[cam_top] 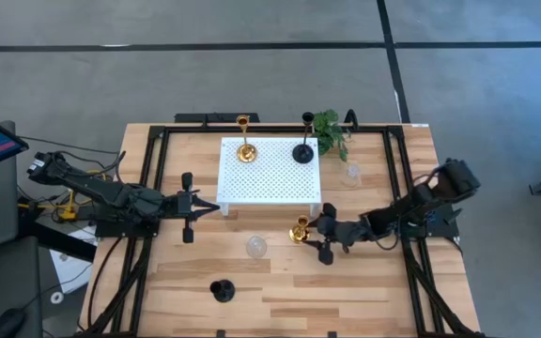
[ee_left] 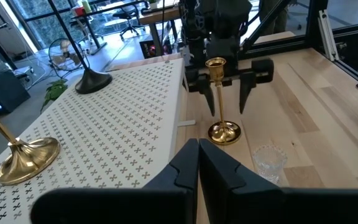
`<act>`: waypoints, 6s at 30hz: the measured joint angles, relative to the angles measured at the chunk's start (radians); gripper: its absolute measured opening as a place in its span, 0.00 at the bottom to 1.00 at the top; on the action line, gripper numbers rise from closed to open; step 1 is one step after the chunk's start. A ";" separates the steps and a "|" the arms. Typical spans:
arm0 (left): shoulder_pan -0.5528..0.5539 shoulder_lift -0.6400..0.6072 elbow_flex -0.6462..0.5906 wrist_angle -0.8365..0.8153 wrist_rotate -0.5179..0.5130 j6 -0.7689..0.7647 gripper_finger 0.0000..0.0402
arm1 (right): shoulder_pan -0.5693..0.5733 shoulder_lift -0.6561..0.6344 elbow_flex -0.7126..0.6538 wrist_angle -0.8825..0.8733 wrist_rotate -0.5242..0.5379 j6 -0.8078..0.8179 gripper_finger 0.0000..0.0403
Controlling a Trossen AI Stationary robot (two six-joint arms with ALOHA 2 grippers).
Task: Pick & Place candle stick holders
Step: Put the gold candle holder on the shelf
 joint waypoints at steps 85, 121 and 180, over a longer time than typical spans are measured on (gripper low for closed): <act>0.000 0.040 0.000 0.041 0.008 -0.038 0.03 | 0.007 -0.308 0.146 -0.369 0.037 -0.025 0.02; 0.003 0.567 0.103 0.760 0.147 0.005 0.44 | -0.097 -0.097 0.733 -0.817 -0.176 -0.288 0.01; 0.276 0.746 0.304 0.654 0.522 -0.209 0.27 | -0.207 -0.098 0.738 -0.792 -0.297 -0.383 0.02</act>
